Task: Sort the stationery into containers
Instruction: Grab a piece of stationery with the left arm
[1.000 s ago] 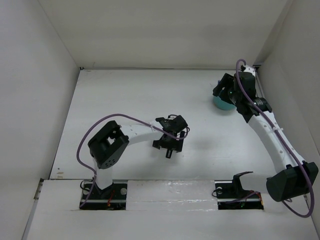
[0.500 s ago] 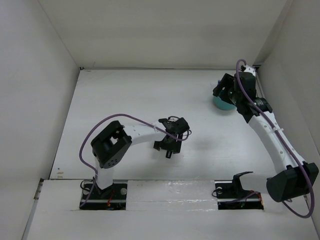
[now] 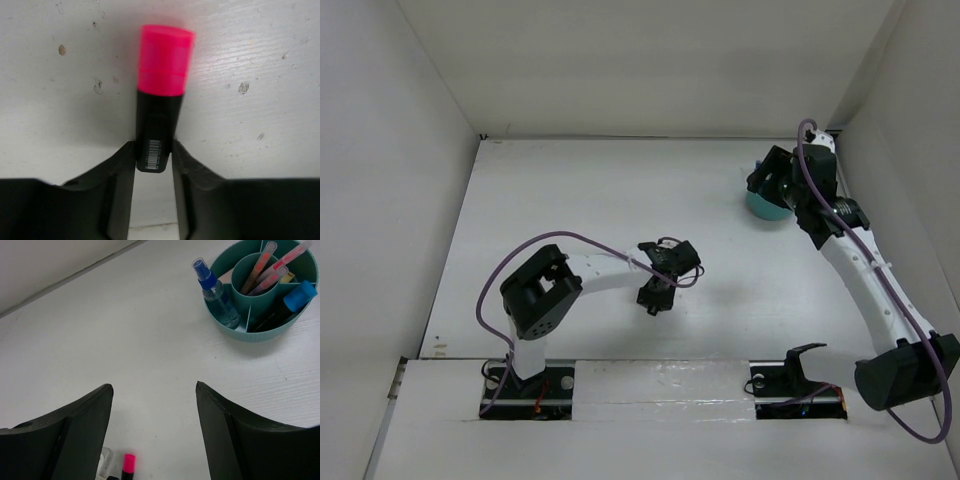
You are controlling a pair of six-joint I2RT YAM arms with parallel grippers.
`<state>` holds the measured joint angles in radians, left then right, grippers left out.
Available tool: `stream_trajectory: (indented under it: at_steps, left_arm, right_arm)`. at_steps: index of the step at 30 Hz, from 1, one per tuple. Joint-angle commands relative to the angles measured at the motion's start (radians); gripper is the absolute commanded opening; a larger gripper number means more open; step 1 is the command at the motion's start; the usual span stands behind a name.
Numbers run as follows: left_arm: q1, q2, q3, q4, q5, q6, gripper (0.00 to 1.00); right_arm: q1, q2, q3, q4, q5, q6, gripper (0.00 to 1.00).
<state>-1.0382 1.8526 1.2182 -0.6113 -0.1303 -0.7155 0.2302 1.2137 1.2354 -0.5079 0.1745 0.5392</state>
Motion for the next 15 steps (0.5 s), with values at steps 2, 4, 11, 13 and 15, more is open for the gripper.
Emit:
stream_trajectory:
  at_steps: [2,4,11,13,15]
  left_arm:
    - [-0.003,0.016,-0.052,-0.034,0.043,0.001,0.15]
    - [-0.003,0.025,-0.062,-0.009,0.052,0.010,0.01]
    - [-0.003,-0.030,-0.085,0.084,0.043,0.067,0.00]
    - [-0.003,-0.068,-0.085,0.093,-0.002,0.079,0.00]
    - [-0.003,-0.098,-0.051,0.102,-0.029,0.093,0.00]
  right_arm:
    - [-0.002,-0.039,0.021,0.037,-0.007,0.004,0.73]
    - [-0.002,-0.048,0.021,0.037,-0.017,0.004,0.73]
    - [-0.011,-0.057,0.021,0.046,-0.085,0.004,0.73]
    - [-0.011,-0.046,0.021,0.058,-0.153,-0.008,0.73]
    - [-0.011,-0.013,0.030,0.058,-0.199,-0.027,0.73]
